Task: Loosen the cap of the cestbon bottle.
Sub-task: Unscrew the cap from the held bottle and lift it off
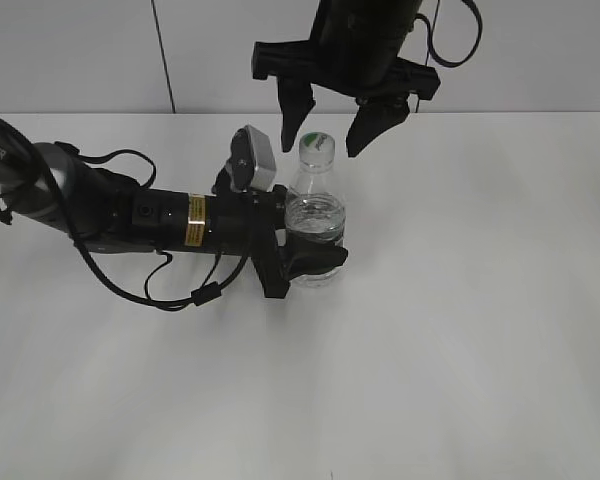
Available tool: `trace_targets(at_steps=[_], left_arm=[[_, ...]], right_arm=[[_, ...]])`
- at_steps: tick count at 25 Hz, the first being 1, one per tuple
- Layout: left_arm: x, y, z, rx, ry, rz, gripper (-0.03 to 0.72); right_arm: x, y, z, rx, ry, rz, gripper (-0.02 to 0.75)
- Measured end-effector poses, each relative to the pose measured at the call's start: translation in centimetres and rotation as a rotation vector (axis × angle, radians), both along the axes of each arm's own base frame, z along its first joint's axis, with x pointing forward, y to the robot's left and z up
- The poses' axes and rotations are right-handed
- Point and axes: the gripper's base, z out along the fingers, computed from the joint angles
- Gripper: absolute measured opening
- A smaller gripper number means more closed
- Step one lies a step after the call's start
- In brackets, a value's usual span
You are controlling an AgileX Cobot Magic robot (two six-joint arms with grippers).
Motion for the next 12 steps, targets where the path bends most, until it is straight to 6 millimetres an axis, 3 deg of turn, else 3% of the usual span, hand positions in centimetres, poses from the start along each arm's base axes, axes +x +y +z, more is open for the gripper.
trace_targets(at_steps=[7, 12], left_arm=[[0.00, 0.00, 0.00, 0.000, 0.000, 0.000, 0.412], [0.00, 0.00, 0.00, 0.000, 0.000, 0.000, 0.412]], right_arm=[[0.09, -0.08, -0.12, -0.013, -0.006, 0.000, 0.519], [0.19, -0.09, -0.35, -0.021, -0.006, 0.000, 0.471]])
